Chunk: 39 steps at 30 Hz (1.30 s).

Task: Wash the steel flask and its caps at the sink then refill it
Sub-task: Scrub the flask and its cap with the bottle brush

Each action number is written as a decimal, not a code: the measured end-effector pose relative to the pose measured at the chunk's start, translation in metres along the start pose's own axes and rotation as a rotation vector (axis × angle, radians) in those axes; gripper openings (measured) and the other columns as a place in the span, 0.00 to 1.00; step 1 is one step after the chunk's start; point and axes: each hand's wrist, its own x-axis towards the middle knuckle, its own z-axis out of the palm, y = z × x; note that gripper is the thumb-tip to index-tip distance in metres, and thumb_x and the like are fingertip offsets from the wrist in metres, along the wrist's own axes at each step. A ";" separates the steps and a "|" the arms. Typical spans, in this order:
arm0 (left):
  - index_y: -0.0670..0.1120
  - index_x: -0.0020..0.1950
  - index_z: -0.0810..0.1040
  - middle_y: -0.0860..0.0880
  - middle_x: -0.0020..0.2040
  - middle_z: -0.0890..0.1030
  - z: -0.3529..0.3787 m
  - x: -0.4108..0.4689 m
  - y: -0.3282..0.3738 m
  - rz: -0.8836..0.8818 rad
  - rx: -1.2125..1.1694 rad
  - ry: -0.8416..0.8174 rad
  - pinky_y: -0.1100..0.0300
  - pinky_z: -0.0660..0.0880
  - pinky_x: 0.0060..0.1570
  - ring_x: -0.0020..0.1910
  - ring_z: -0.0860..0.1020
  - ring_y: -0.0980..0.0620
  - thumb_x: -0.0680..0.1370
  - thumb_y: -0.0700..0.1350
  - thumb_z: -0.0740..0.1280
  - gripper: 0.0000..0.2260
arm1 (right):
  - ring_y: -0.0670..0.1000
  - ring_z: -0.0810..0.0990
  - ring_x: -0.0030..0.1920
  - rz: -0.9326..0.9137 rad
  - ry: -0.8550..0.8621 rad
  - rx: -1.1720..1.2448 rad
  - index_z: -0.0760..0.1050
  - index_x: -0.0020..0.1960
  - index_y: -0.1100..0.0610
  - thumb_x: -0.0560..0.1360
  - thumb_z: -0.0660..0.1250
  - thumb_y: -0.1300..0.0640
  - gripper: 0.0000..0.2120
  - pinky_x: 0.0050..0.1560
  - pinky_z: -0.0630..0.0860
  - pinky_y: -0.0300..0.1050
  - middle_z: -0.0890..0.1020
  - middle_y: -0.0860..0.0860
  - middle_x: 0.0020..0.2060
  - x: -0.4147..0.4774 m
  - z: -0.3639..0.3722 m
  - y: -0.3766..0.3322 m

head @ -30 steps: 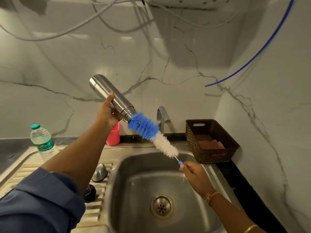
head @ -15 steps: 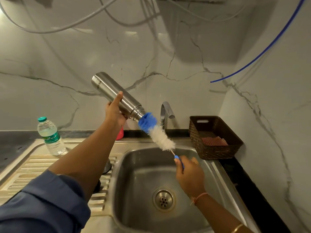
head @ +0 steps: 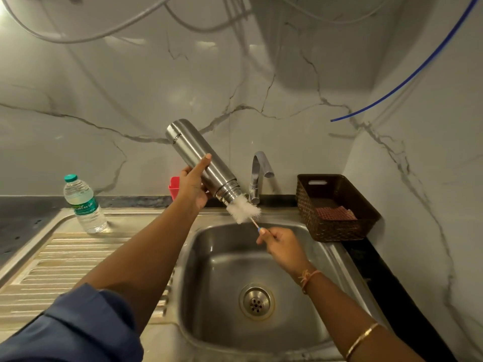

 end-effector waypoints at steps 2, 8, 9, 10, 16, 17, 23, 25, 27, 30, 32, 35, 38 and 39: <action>0.47 0.65 0.67 0.44 0.59 0.76 -0.001 -0.001 0.001 0.005 0.017 0.006 0.48 0.78 0.46 0.55 0.77 0.44 0.70 0.48 0.75 0.28 | 0.40 0.67 0.20 0.036 -0.016 0.026 0.76 0.35 0.55 0.79 0.61 0.56 0.15 0.27 0.63 0.33 0.70 0.42 0.17 -0.001 0.001 -0.004; 0.47 0.65 0.66 0.43 0.59 0.75 0.000 -0.007 0.000 0.015 0.088 -0.073 0.48 0.78 0.48 0.55 0.77 0.43 0.71 0.50 0.73 0.26 | 0.43 0.64 0.24 0.193 -0.129 0.310 0.77 0.37 0.58 0.80 0.59 0.53 0.17 0.27 0.62 0.34 0.67 0.45 0.22 0.004 0.008 -0.029; 0.47 0.66 0.66 0.43 0.60 0.75 0.002 -0.009 -0.004 0.005 0.095 -0.101 0.47 0.79 0.49 0.56 0.78 0.43 0.71 0.50 0.73 0.27 | 0.42 0.63 0.24 0.223 -0.153 0.387 0.77 0.38 0.58 0.80 0.59 0.53 0.17 0.28 0.62 0.35 0.67 0.45 0.21 0.006 0.010 -0.035; 0.46 0.67 0.66 0.42 0.60 0.76 0.004 -0.011 -0.008 -0.010 0.091 -0.124 0.45 0.79 0.50 0.56 0.78 0.42 0.71 0.50 0.73 0.28 | 0.42 0.63 0.23 0.256 -0.180 0.468 0.77 0.39 0.59 0.80 0.58 0.53 0.16 0.29 0.62 0.36 0.66 0.45 0.21 0.008 0.012 -0.039; 0.47 0.67 0.66 0.43 0.59 0.76 0.003 -0.014 -0.011 0.008 0.077 -0.113 0.45 0.78 0.50 0.56 0.77 0.42 0.72 0.48 0.73 0.27 | 0.44 0.67 0.26 0.225 -0.165 0.366 0.78 0.46 0.61 0.81 0.57 0.50 0.17 0.31 0.66 0.37 0.70 0.48 0.23 0.010 0.016 -0.038; 0.46 0.67 0.66 0.43 0.59 0.76 0.003 -0.014 -0.010 0.022 0.078 -0.097 0.45 0.78 0.50 0.56 0.78 0.42 0.71 0.48 0.73 0.27 | 0.45 0.70 0.28 0.175 -0.126 0.258 0.78 0.49 0.62 0.80 0.57 0.49 0.18 0.33 0.69 0.38 0.73 0.50 0.26 0.009 0.019 -0.036; 0.47 0.67 0.66 0.47 0.53 0.77 0.011 -0.011 -0.003 0.130 0.134 0.028 0.46 0.78 0.52 0.50 0.78 0.46 0.69 0.48 0.76 0.30 | 0.49 0.76 0.31 -0.251 0.343 -0.692 0.75 0.51 0.56 0.74 0.69 0.53 0.09 0.27 0.68 0.40 0.80 0.49 0.37 -0.004 0.038 -0.009; 0.47 0.66 0.66 0.47 0.54 0.77 0.012 -0.009 -0.001 0.141 0.128 0.037 0.44 0.77 0.56 0.53 0.78 0.45 0.69 0.48 0.76 0.30 | 0.49 0.76 0.24 -0.345 0.498 -0.758 0.79 0.43 0.58 0.67 0.76 0.61 0.08 0.20 0.67 0.38 0.79 0.50 0.30 0.001 0.039 -0.005; 0.47 0.66 0.66 0.47 0.55 0.77 0.014 -0.008 0.001 0.137 0.111 0.034 0.44 0.76 0.58 0.55 0.77 0.45 0.68 0.48 0.76 0.30 | 0.52 0.77 0.26 -0.390 0.523 -0.641 0.79 0.45 0.59 0.70 0.71 0.63 0.05 0.23 0.69 0.41 0.80 0.51 0.31 0.006 0.036 -0.001; 0.47 0.65 0.67 0.46 0.57 0.77 0.013 -0.006 0.007 0.126 0.088 0.042 0.45 0.76 0.57 0.55 0.78 0.45 0.68 0.48 0.77 0.31 | 0.48 0.74 0.30 -0.253 0.298 -0.271 0.79 0.50 0.59 0.79 0.59 0.59 0.10 0.30 0.68 0.39 0.77 0.50 0.32 0.009 0.031 -0.006; 0.47 0.65 0.67 0.45 0.58 0.77 0.010 -0.005 0.011 0.106 0.060 0.037 0.46 0.78 0.54 0.55 0.78 0.44 0.68 0.48 0.77 0.30 | 0.43 0.67 0.26 -0.076 0.054 0.138 0.78 0.48 0.60 0.80 0.60 0.59 0.09 0.26 0.65 0.33 0.71 0.48 0.29 0.009 0.023 -0.009; 0.47 0.65 0.67 0.44 0.59 0.77 0.005 -0.003 0.012 0.063 0.015 0.030 0.46 0.79 0.51 0.55 0.78 0.44 0.67 0.49 0.77 0.31 | 0.41 0.63 0.22 0.112 -0.109 0.439 0.78 0.46 0.59 0.80 0.59 0.59 0.10 0.23 0.61 0.34 0.68 0.49 0.26 0.008 0.016 -0.013; 0.47 0.64 0.68 0.44 0.58 0.78 0.001 -0.003 0.009 0.056 -0.005 0.064 0.46 0.78 0.53 0.54 0.79 0.44 0.66 0.50 0.78 0.31 | 0.45 0.74 0.30 -0.104 0.131 -0.156 0.75 0.56 0.55 0.79 0.62 0.51 0.10 0.31 0.70 0.41 0.76 0.49 0.33 0.006 0.023 -0.012; 0.47 0.64 0.68 0.44 0.57 0.78 0.000 -0.003 0.009 0.058 -0.009 0.076 0.46 0.78 0.53 0.53 0.79 0.44 0.66 0.50 0.78 0.32 | 0.48 0.77 0.33 -0.194 0.234 -0.397 0.73 0.59 0.54 0.79 0.62 0.51 0.12 0.32 0.73 0.44 0.78 0.51 0.37 0.007 0.025 -0.010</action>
